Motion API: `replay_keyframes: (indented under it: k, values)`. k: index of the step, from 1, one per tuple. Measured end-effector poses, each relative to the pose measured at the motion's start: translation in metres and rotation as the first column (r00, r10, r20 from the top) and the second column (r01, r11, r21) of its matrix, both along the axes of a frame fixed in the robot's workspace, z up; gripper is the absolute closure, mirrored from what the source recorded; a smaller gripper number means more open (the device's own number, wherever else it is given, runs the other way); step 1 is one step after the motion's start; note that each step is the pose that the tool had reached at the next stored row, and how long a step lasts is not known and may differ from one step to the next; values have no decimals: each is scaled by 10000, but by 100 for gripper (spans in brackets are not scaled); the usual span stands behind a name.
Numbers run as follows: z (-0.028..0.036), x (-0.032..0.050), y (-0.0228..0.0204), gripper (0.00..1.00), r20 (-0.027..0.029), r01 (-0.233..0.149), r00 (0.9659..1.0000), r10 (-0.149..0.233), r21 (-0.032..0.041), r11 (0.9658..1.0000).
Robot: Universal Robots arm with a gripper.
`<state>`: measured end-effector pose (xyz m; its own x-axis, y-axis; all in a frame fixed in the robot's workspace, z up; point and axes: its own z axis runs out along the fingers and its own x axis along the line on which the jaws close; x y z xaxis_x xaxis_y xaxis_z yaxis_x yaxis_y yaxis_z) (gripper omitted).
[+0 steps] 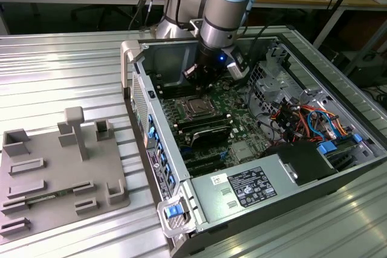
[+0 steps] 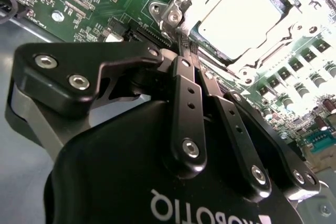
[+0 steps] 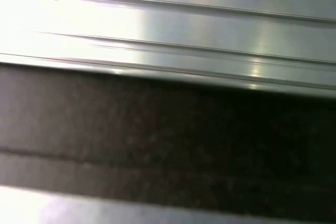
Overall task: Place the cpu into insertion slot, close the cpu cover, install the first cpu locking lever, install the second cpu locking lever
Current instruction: 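Install the first cpu locking lever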
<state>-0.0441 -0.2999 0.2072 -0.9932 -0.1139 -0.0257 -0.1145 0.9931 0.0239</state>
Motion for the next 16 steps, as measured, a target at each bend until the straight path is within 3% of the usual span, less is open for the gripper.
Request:
replay_keyframes:
  k: [8, 16]
  values:
    - [81, 0, -10, 89, 0, -1, 10000, 1, 0, 10000]
    - [88, 0, -30, 89, -1, 1, 10000, -1, -1, 10000]
